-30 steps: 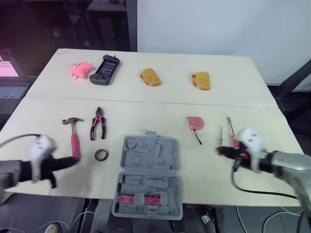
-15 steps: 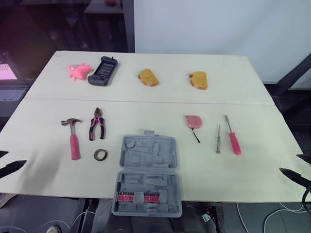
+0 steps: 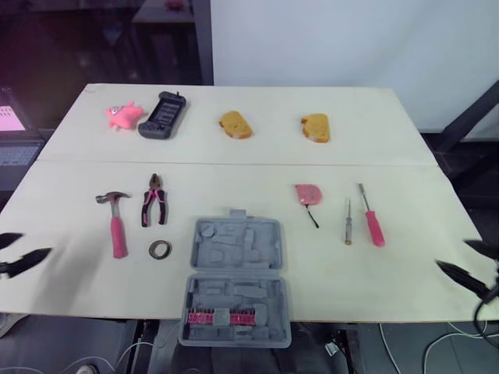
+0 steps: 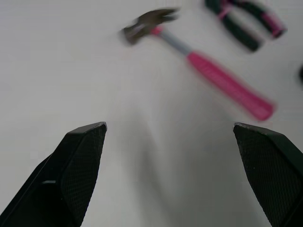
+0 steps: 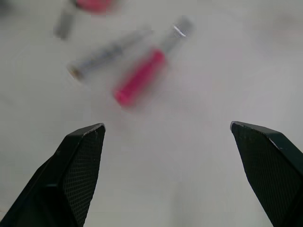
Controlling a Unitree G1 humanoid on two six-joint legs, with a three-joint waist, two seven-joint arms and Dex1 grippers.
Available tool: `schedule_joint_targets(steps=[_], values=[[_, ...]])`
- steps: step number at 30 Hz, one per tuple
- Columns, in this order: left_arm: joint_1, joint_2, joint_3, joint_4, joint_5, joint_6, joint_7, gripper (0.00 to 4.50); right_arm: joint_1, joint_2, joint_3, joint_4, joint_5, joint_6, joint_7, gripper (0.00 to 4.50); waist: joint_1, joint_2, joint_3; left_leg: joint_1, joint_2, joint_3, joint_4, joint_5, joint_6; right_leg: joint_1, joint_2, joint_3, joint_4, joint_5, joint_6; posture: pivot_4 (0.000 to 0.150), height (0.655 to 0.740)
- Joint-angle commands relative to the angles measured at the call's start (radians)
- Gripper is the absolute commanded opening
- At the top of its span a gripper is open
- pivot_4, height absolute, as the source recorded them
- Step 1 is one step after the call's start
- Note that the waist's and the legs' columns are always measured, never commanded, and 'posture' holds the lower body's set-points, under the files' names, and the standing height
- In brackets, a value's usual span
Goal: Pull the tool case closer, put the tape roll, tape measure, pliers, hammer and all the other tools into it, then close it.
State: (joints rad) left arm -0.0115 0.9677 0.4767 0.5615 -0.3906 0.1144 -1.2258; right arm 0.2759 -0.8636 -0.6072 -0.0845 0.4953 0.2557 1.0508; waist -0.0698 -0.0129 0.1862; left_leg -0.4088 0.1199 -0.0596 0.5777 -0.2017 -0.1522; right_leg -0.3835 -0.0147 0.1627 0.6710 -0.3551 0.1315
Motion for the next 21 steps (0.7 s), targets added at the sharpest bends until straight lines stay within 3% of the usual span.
schedule_joint_targets(steps=[1,4,6,8,14,21], values=[[0.040,-0.054,-0.031,-0.288,-0.039,0.126,0.104,4.50,-0.070,-0.010,0.055,-0.272,0.153,0.170,-0.077,4.47,0.001,-0.001,0.000,0.000,0.000,-0.001,0.000,0.000,0.000,0.000,0.000,0.000,0.001,0.000,0.000,0.150,0.7395],[0.066,-0.110,-0.092,-0.461,-0.001,0.074,0.130,4.50,-0.163,-0.019,0.180,-0.428,0.233,0.280,-0.114,4.47,0.005,-0.002,0.000,0.000,0.000,-0.002,0.002,0.000,0.000,0.001,0.001,0.000,0.001,0.000,0.001,0.150,0.7395],[0.064,-0.087,-0.165,-0.495,0.047,-0.053,0.037,4.50,-0.223,-0.030,0.277,-0.475,0.234,0.307,-0.100,4.47,0.012,-0.003,-0.001,0.000,0.000,-0.002,0.003,0.000,0.000,0.001,0.000,0.000,0.001,0.001,0.001,0.150,0.7395],[0.042,-0.033,-0.245,-0.489,0.065,-0.065,-0.072,4.50,-0.276,-0.030,0.370,-0.499,0.211,0.307,-0.085,4.47,0.020,-0.003,-0.001,0.000,0.000,-0.002,0.004,0.000,0.000,0.001,0.000,0.000,0.001,0.000,0.001,0.150,0.7395],[-0.170,0.034,-0.473,-0.286,0.195,-0.166,-0.257,4.50,-0.416,0.009,0.596,-0.487,0.092,0.287,-0.101,4.47,0.027,-0.002,0.000,-0.001,0.000,-0.002,0.005,0.000,0.000,-0.001,0.001,0.000,0.001,-0.001,-0.003,0.150,0.7395],[-0.412,-0.064,-0.632,-0.035,0.305,-0.255,-0.311,4.50,-0.490,0.050,0.716,-0.461,-0.011,0.286,-0.128,4.47,0.028,-0.002,0.000,-0.003,0.000,-0.002,0.004,0.001,0.001,-0.003,0.001,0.000,0.003,0.001,0.001,0.150,0.7395]])
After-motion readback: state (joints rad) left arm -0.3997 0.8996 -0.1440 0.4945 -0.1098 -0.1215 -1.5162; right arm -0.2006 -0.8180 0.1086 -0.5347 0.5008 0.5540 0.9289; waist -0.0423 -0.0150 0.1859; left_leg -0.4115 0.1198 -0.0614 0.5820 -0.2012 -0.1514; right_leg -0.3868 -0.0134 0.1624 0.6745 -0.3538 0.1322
